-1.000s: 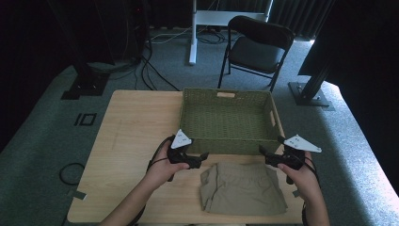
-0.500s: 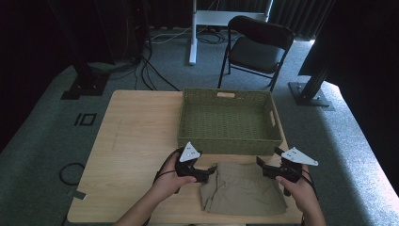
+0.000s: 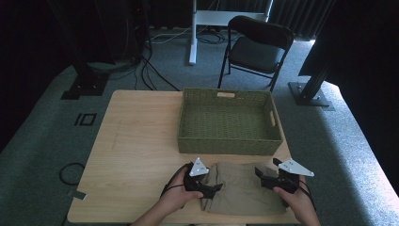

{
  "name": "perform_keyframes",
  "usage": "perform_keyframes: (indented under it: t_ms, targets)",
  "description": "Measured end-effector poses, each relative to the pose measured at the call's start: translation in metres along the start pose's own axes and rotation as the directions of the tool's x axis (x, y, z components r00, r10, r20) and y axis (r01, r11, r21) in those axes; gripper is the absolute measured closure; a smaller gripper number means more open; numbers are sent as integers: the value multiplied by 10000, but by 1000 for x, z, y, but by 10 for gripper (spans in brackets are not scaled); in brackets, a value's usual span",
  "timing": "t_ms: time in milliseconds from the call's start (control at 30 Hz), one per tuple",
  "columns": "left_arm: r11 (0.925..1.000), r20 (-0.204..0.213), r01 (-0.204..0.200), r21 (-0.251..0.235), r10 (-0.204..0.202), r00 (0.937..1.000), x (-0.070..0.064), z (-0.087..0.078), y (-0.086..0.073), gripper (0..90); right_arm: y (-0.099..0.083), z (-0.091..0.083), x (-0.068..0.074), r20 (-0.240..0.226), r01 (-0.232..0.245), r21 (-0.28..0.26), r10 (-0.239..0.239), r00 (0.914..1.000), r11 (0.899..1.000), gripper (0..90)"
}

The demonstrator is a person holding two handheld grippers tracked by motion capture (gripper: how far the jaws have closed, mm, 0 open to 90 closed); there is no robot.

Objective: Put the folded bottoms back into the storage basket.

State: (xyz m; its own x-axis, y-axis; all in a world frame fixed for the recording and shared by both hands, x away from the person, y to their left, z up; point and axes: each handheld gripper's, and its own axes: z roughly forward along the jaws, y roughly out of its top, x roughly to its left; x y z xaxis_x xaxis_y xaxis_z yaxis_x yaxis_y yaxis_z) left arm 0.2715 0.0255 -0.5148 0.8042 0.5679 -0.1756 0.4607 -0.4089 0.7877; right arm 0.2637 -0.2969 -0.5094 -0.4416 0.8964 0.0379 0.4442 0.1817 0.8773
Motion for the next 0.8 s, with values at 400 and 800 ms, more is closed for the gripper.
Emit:
perform_keyframes:
  t_ms: [400,800]
  targets:
    - [9952,-680,930,300,-908,9935,1,-1,-18,205,-36,-6,1,241,-177,953,155,9996,9953,130]
    - [9930,-676,795,877,-737,9950,-16,-5,-36,205,-59,-15,-1,513,-598,1372,532,9973,9887,130]
